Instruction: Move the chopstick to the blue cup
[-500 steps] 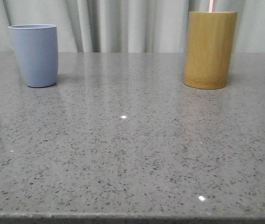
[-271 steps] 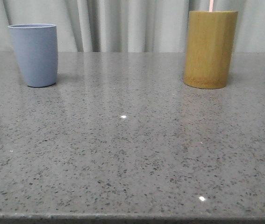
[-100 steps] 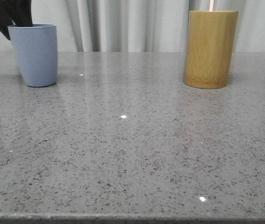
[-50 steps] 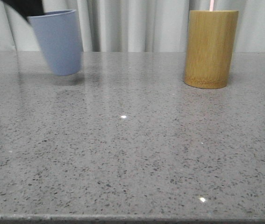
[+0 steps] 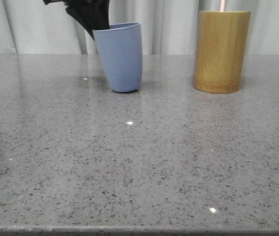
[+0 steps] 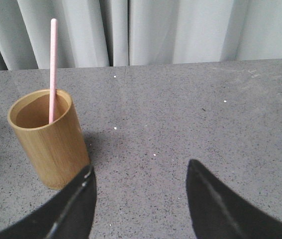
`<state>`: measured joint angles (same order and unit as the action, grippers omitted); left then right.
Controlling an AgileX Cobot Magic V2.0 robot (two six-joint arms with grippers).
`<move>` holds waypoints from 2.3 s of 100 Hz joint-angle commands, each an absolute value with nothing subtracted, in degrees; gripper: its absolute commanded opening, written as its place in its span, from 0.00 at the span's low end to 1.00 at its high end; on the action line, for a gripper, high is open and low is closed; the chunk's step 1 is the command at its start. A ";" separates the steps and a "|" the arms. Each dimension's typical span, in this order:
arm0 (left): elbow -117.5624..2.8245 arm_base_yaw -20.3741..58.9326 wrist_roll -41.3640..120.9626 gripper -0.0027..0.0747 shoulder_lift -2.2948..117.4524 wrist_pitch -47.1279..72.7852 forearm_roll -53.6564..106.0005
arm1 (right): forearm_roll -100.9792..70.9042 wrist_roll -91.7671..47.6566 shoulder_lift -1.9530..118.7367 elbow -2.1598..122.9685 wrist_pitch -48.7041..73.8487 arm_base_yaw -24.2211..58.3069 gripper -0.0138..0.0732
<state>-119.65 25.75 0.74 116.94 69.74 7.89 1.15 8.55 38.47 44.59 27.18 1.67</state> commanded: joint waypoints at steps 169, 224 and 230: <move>-80.84 26.00 -11.83 0.43 63.50 48.92 -15.52 | 1.19 8.39 55.77 59.64 20.43 8.76 0.64; -60.76 26.00 -11.96 0.43 44.99 41.65 -16.01 | 0.00 8.39 78.33 82.45 23.82 13.09 0.65; -60.64 26.00 -11.96 0.43 44.49 41.76 -16.01 | 0.00 8.39 80.98 84.53 24.11 13.68 0.65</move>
